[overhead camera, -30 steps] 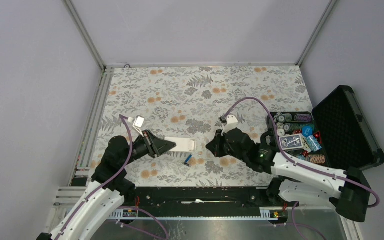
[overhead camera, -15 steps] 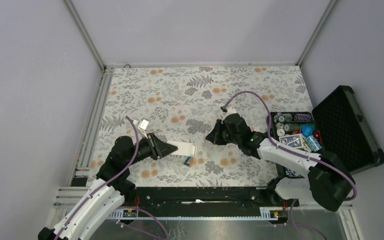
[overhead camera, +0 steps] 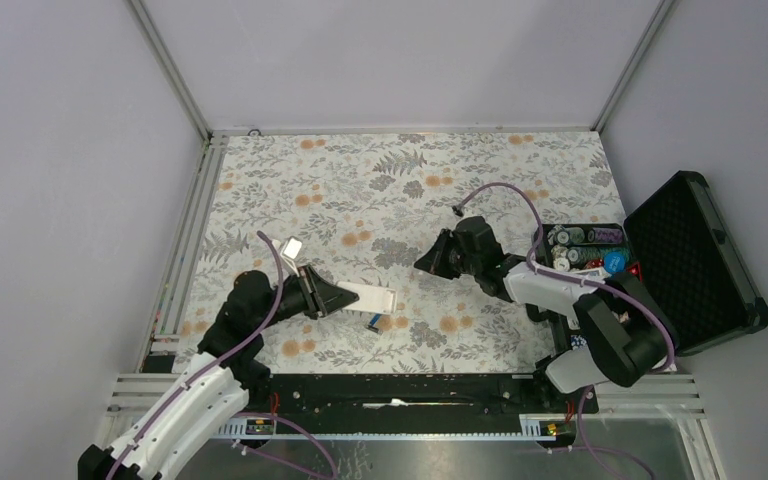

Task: Load the batteries into the remote control

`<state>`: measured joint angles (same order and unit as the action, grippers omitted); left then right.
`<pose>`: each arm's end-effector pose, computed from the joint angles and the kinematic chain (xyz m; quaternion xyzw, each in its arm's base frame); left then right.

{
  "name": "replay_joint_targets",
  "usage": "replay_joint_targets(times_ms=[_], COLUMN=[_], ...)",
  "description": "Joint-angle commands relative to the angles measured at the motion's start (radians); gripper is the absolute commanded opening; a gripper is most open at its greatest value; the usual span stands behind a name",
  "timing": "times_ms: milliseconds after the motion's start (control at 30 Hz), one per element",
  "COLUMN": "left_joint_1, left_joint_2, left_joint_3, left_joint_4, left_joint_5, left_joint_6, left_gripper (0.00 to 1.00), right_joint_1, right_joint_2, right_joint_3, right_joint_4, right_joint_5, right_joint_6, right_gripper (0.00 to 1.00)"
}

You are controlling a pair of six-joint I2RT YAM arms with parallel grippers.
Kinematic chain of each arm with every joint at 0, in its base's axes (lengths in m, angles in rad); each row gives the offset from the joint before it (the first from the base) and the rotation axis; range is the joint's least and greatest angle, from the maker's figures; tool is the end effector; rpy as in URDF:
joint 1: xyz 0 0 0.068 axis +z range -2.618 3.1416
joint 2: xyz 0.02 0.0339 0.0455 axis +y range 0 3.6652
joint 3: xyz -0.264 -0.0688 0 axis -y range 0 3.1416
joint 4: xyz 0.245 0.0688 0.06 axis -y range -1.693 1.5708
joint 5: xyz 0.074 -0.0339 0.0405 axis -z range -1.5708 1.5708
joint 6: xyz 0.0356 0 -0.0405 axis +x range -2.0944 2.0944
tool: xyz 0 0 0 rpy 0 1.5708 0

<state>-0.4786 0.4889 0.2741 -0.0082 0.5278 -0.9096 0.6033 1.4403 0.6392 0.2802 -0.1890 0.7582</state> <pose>0.1171 -0.0810 0.2207 -0.0023 0.7717 -0.5420 0.3327 0.2381 0.1722 0.1868 0.0195 0.8626 0.3775 0.3363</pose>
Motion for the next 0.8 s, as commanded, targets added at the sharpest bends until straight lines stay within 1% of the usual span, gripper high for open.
replay_joint_targets(times_ms=[0, 400, 667, 767], left_joint_1=[0.003, 0.003, 0.003, 0.003], left_joint_2=[0.016, 0.085, 0.092, 0.092], left_joint_3=[-0.005, -0.027, -0.032, -0.041], left_joint_4=[0.102, 0.190, 0.195, 0.198], left_joint_5=[0.036, 0.064, 0.065, 0.062], left_joint_6=[-0.013, -0.034, -0.031, -0.032], left_gripper=[0.00, 0.00, 0.00, 0.00], right_joint_1=[-0.038, -0.107, -0.142, -0.142], right_joint_2=[0.052, 0.179, 0.238, 0.234], right_joint_3=[-0.018, -0.036, -0.054, -0.065], right_joint_4=[0.095, 0.158, 0.198, 0.197], right_joint_5=[-0.049, -0.090, -0.130, -0.117], right_joint_6=[0.047, 0.085, 0.121, 0.119], right_gripper=[0.00, 0.00, 0.13, 0.22])
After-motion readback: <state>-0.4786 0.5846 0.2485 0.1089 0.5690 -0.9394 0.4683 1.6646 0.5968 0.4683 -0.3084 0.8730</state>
